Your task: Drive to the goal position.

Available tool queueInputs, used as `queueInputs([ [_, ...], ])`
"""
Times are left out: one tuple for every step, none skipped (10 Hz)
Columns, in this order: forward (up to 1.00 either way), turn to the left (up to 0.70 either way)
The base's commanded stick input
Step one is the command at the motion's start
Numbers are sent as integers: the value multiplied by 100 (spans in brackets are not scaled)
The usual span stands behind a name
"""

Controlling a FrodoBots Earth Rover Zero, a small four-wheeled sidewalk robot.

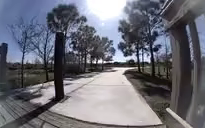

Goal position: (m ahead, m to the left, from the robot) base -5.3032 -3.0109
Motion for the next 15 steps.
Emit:
queueInputs([
  [85, 0],
  [85, 0],
  [85, 0],
  [85, 0],
  [85, 0],
  [85, 0],
  [85, 0],
  [85, 0],
  [85, 0],
  [85, 0],
  [85, 0],
  [85, 0],
  [85, 0],
  [85, 0],
  [85, 0],
])
